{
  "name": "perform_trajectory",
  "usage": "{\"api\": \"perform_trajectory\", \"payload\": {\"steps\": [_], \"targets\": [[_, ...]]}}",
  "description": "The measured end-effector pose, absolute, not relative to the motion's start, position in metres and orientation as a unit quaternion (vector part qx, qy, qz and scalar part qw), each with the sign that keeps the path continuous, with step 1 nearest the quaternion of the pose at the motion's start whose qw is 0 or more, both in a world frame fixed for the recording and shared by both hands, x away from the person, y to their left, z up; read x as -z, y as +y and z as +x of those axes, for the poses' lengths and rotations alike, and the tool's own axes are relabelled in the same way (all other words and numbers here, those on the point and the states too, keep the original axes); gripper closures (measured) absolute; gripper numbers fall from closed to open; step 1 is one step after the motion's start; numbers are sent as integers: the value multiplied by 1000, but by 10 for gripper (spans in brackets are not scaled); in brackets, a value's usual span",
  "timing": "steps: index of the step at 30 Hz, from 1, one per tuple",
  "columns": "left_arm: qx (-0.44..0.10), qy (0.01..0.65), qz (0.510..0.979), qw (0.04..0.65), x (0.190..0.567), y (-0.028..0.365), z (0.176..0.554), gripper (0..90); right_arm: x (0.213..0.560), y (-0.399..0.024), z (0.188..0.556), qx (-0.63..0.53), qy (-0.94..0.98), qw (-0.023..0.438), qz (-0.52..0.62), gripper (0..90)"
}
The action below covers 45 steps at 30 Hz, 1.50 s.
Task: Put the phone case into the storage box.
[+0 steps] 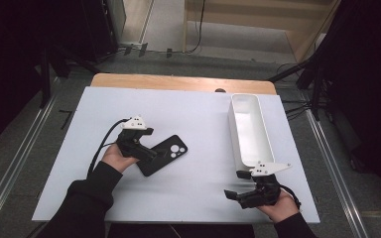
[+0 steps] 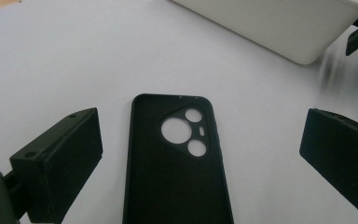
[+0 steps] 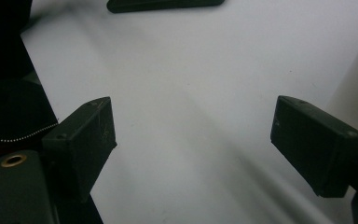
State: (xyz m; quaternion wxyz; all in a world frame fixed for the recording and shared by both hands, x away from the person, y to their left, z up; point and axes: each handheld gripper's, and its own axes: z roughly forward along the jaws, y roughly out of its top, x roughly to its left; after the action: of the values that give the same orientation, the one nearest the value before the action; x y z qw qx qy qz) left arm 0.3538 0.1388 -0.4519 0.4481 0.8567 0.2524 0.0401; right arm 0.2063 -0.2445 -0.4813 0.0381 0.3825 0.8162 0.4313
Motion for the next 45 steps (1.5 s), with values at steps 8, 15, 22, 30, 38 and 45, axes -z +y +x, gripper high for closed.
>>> {"api": "perform_trajectory", "payload": {"steps": [8,15,22,30,38,45], "targets": [[-38,251,862,438,459,136,355,0,481,-245,206,-431,817,38,381,123],[-61,251,863,434,464,136,354,0,481,-246,205,-432,815,41,384,123],[-54,252,867,426,472,136,355,0,481,-244,205,-430,818,38,381,123],[-37,252,873,417,481,134,356,0,482,-245,205,-428,819,39,380,123],[-46,258,875,407,491,135,354,0,482,-244,205,-427,820,39,380,123],[-39,255,883,392,501,134,354,0,482,-244,205,-426,820,39,379,123]]}}
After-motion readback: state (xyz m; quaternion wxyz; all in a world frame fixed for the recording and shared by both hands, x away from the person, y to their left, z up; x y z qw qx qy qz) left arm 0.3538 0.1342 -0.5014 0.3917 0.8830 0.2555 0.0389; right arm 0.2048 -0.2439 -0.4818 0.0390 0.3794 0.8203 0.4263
